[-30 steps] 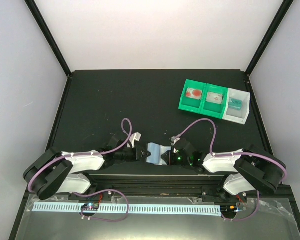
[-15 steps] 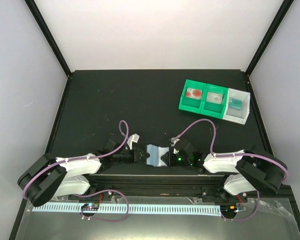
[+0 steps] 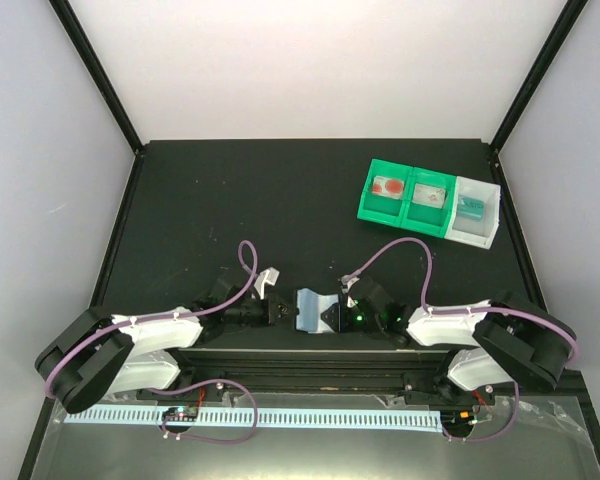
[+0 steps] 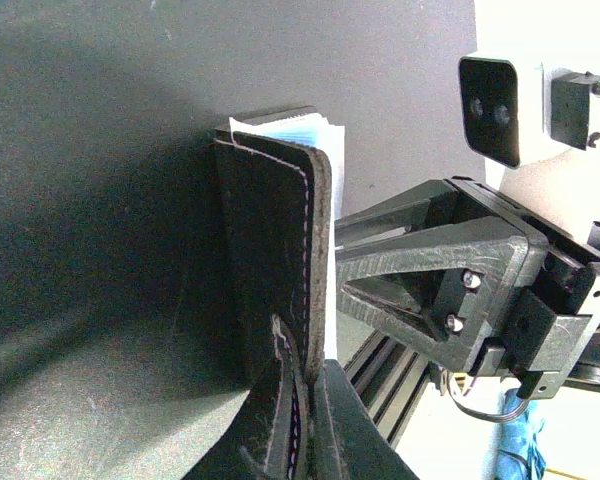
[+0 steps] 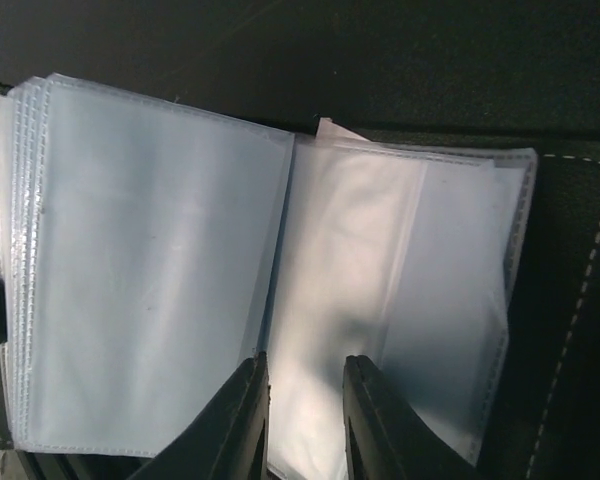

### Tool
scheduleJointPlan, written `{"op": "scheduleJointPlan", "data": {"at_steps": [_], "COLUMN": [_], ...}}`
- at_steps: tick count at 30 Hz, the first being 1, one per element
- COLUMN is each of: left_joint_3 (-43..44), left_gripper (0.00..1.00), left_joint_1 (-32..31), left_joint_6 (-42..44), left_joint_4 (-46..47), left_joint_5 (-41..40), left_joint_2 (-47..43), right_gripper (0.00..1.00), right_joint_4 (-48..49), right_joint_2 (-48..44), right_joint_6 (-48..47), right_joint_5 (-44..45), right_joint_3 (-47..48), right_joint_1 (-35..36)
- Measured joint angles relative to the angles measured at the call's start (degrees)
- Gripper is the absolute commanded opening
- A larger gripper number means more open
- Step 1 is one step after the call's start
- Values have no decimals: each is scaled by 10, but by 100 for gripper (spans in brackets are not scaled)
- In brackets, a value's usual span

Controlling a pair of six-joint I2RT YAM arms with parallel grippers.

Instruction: Take the credit cards out of the card holder

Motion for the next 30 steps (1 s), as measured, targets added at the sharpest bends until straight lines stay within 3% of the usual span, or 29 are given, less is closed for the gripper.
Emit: {"op": "scheduleJointPlan", "data": {"at_steps": [3,9,12,22,30], "left_joint_3": [0,-2,-4,-7,-7], "left_gripper": [2,1,2,2,2], "left_joint_1": [0,-2,-6,-17,-24], "left_joint_6": [0,-3,-6,-17,-24], "left_joint_4": [-2,-12,-19,-21,-21], "left_joint_5": [0,-2,-6,-14,-20], "left_joint_2": [-3,-17,-21,-23,-23], "right_gripper": [35,65,72,77,75], "right_joint_4": [-15,-56,-76,-111,-124], "right_joint_2": [-13,-57,-74,-43,7], "right_joint_6": [0,5,8,4,1], "right_joint_5": [-3,-9,-10,-13,-13], "right_joint_3": [0,2,10,84,106], "right_joint_1": [0,1,3,14,29]}}
